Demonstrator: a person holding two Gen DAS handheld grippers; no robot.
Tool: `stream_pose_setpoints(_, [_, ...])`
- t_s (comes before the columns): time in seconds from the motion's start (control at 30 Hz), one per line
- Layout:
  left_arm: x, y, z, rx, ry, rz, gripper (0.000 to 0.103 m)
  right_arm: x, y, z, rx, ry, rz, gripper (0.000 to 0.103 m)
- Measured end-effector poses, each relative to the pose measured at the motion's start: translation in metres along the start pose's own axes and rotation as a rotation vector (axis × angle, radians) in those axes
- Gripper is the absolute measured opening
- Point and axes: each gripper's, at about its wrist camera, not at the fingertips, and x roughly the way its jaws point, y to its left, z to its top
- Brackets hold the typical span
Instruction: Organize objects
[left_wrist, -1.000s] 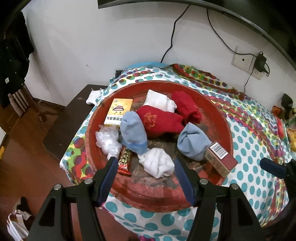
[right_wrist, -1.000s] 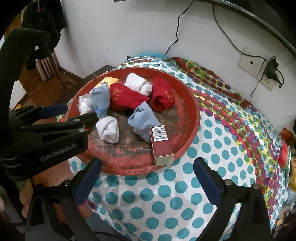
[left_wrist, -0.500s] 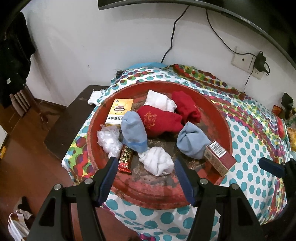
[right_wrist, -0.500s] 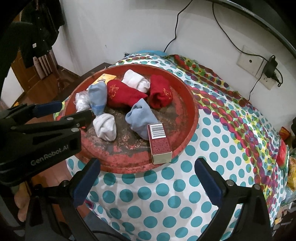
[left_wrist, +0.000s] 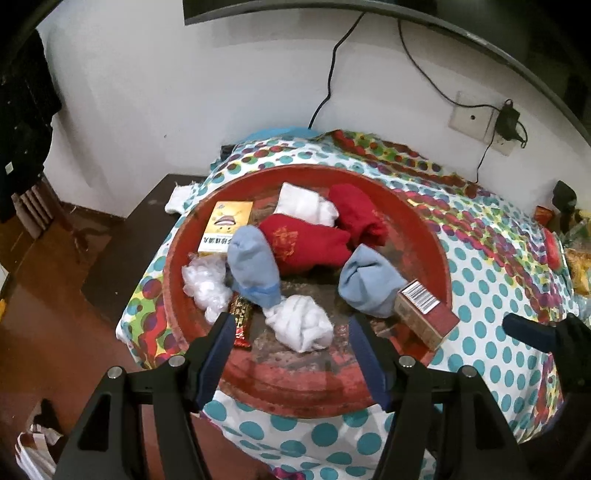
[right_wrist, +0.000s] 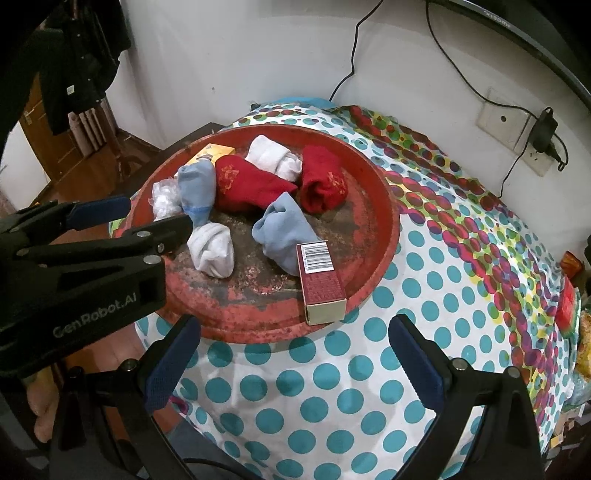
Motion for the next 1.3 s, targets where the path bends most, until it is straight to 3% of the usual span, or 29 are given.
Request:
stream_pose_setpoints(0.13, [-0.003, -0.007, 0.003, 0.025, -0.008, 0.025, 0.065, 0.000, -0.003, -0.002, 0.006, 0.003, -0.002, 0.101])
stream_pose_setpoints(0.3, [-0.003, -0.007, 0.004, -0.009, 0.003, -0.080, 0.065, 0.000, -0.008, -0.003, 0.012, 0.000, -0.003, 0.101])
stream_pose_setpoints(0.43, [-0.001, -0.015, 0.004, 0.043, 0.003, 0.044, 0.065, -0.001, -0.010, -0.003, 0.012, 0.000, -0.004, 0.101])
stream_pose_setpoints(0.57, [-0.005, -0.016, 0.001, 0.047, -0.007, 0.039, 0.065, -0.001, -0.009, -0.002, 0.006, -0.003, -0.002, 0.101])
stream_pose_setpoints(0.67, [-0.009, -0.024, -0.002, 0.100, -0.026, 0.095, 0.065, -0.001, -0.007, -0.003, -0.001, -0.002, -0.003, 0.101])
stream_pose_setpoints(0.83, [-0.012, -0.024, -0.002, 0.077, -0.019, 0.016, 0.065, -0.001, -0.005, -0.003, -0.004, 0.003, -0.002, 0.101])
stream_pose_setpoints(1.0, [-0.013, -0.027, -0.003, 0.102, -0.035, 0.056, 0.065, 0.000, -0.004, -0.002, -0.004, 0.006, -0.012, 0.101])
stream_pose_setpoints(1.3, [-0.009, -0.026, -0.006, 0.118, -0.022, 0.027, 0.065, 0.004, -0.002, -0.001, -0.016, 0.020, -0.017, 0.101])
